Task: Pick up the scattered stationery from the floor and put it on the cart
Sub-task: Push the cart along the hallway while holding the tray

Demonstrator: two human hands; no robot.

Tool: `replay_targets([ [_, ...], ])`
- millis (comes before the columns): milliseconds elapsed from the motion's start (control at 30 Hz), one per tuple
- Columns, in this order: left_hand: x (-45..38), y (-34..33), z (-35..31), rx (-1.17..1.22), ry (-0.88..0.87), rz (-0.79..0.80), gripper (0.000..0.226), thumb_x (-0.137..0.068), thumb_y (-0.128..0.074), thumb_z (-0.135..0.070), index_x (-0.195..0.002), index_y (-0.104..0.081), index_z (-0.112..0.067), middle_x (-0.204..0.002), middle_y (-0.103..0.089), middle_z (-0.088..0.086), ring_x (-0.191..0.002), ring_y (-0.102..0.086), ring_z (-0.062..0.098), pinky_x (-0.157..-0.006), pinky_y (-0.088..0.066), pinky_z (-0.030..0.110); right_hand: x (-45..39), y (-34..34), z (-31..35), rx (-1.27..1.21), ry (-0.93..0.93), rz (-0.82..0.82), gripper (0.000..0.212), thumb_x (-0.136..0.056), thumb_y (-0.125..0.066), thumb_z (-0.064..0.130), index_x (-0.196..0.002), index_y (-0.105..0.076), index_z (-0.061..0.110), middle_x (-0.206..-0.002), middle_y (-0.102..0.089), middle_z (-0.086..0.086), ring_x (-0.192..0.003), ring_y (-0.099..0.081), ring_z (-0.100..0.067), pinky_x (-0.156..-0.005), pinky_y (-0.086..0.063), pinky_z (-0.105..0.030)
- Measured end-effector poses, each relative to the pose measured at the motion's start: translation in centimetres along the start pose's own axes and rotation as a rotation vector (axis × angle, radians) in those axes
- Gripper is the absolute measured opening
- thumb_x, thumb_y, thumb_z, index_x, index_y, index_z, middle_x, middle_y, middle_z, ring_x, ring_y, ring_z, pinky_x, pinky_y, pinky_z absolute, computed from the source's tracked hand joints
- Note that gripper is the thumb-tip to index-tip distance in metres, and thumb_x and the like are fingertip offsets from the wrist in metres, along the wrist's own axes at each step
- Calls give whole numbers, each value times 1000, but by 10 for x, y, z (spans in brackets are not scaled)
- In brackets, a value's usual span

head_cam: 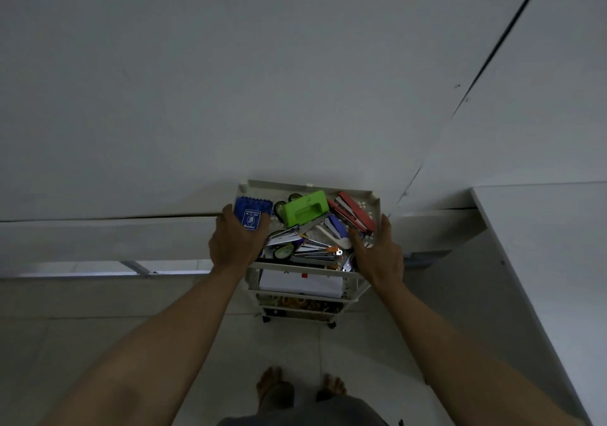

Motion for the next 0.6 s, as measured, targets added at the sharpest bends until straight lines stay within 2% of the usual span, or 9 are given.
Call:
replay_targets([
  [267,6,-1,4,13,72,-57,75,-77,-57,-66,-129,-40,-14,-110,-57,14,-93,-61,37,-74,-46,39,-28,0,15,51,117,11,78,-87,-45,66,-147,-23,20,-126,-62,-14,-96,-67,-35,-85,-56,-45],
  [367,6,-3,5,32,98,-64,75,-76,-55,-67,-128,-40,-15,-110,-57,13,-93,-61,36,-72,-44,36,-36,-1,19,63,144,20,77,-88,-44,66,-146,-24,20,-128,-61,-13,-99,-67,-34,-87,-54,-43],
  [500,1,-2,6,14,105,-62,75,-76,-55,-67,-128,-41,-14,-110,-58,13,-94,-61,36,-71,-40,34,-41,-3,21,61,117,27,78,-88,-40,69,-146,-25,19,-126,-61,-13,-100,-67,-34,-87,-54,-43],
  [600,-11,-1,4,0,66,-32,74,-76,-56,-66,-126,-43,-13,-110,-58,14,-93,-62,37,-74,-46,38,-33,-6,18,19,86,-20,77,-86,-41,70,-145,-25,23,-122,-64,-13,-93,-68,-34,-83,-56,-43],
])
Point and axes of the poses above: each hand's wrist, its own x-axis away from the middle knuckle, its own y-axis out of the back of the hand, z = x × y, the point moved 6 cm from there along -x, towards the middle knuckle
